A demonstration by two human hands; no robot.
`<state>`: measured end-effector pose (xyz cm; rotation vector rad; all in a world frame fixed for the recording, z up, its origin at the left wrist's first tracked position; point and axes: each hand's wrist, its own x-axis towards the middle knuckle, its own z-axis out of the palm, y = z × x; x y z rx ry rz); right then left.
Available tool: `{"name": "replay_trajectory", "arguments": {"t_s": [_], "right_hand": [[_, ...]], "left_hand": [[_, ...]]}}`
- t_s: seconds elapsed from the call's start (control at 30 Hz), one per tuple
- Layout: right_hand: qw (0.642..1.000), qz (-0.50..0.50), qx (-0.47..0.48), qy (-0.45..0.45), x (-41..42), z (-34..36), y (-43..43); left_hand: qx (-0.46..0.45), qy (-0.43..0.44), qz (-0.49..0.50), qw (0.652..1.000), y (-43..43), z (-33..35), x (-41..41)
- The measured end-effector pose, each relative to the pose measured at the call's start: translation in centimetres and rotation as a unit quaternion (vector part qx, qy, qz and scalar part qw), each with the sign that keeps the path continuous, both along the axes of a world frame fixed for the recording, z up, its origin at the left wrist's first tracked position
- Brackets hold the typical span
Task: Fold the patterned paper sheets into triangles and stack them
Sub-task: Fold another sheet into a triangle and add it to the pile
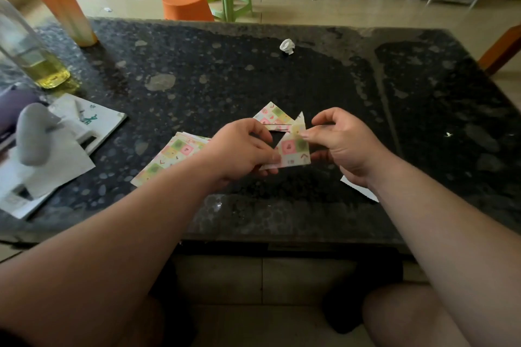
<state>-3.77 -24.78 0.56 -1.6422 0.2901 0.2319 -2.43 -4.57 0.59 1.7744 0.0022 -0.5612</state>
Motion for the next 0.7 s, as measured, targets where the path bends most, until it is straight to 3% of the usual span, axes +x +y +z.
{"name": "replay_trajectory", "arguments": {"t_s": [0.13,0.23,0.37,0.53,0.7], "right_hand": [[0.994,0.072,0.055,0.065,-0.1,-0.1,0.9],[0.991,0.112,0.033,0.061,-0.2,-0.3,1.6],[0.992,0.118,0.008,0.041,-0.2,0.0,2.1],[0.990,0.121,-0.069,0.006,-0.1,0.5,2.0],[0.985,0.130,-0.112,0.005,0.1,1.0,1.6]], "left_hand": [[0.039,-0.004,-0.052,0.998,0.4,0.5,-0.2],[0.120,-0.036,-0.087,0.988,1.0,0.4,0.0],[0.076,-0.014,-0.102,0.992,1.0,0.2,-0.1],[0.135,-0.055,-0.131,0.981,1.5,0.6,0.4],[0.154,-0.041,-0.142,0.977,2.2,0.8,0.7]]}}
